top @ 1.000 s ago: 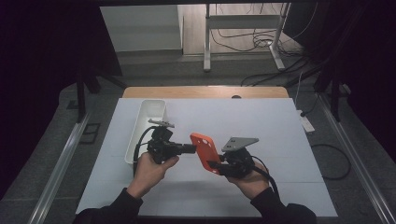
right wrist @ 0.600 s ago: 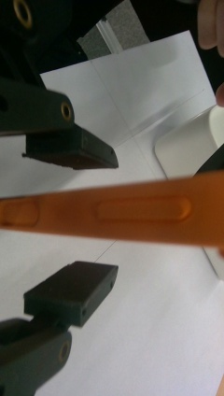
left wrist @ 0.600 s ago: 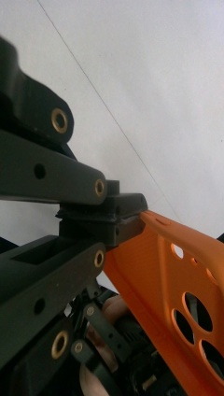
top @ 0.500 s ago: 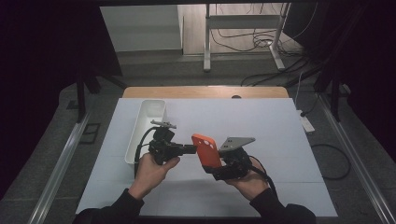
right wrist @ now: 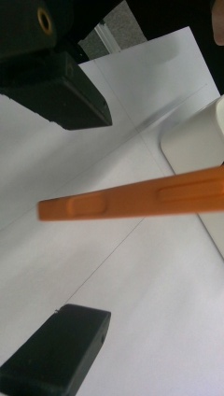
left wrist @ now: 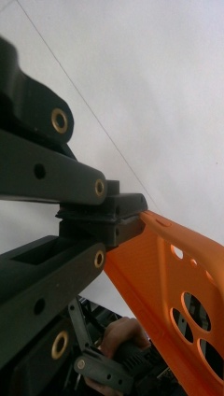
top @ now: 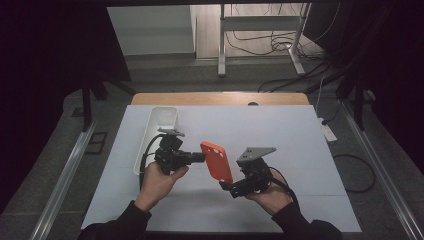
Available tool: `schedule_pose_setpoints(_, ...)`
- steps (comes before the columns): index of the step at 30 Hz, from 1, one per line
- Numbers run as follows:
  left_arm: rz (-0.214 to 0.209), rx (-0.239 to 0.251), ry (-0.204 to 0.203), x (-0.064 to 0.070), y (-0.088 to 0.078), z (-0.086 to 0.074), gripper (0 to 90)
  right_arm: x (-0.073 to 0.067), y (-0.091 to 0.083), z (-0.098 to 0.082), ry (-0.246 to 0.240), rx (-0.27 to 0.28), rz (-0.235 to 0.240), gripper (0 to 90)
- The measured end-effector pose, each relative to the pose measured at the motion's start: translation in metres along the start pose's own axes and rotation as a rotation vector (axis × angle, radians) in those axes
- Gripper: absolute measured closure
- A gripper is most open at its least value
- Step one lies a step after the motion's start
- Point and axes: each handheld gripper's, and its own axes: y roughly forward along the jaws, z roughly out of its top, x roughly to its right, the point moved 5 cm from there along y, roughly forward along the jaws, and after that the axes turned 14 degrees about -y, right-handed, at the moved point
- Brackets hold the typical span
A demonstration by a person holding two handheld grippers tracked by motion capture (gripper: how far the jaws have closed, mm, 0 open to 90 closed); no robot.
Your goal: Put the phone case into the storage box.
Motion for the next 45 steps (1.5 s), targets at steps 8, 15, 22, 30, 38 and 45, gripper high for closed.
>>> schedule_pose_setpoints(8,0.024,-0.002,0.01,-0.006,-0.005,0.002,89.0,0.003,-0.006,-0.007,-0.009,-0.006,-0.002,0.0)
schedule_pose_setpoints(15,0.041,0.001,0.008,-0.012,-0.011,0.007,88.9,0.008,-0.016,-0.017,0.024,0.011,-0.013,0.0)
schedule_pose_setpoints(22,0.056,0.0,0.01,-0.016,-0.013,0.01,88.9,0.009,-0.024,-0.027,0.033,0.007,-0.033,0.0)
schedule_pose_setpoints(30,0.069,0.012,0.014,-0.02,-0.02,0.016,88.9,0.01,-0.033,-0.035,0.047,0.01,-0.049,0.0)
schedule_pose_setpoints(38,0.076,0.022,0.008,-0.024,-0.025,0.022,88.9,0.01,-0.045,-0.044,0.067,0.016,-0.075,0.0)
schedule_pose_setpoints(45,0.085,0.04,-0.001,-0.029,-0.034,0.028,88.9,0.01,-0.055,-0.053,0.06,-0.003,-0.102,0.0)
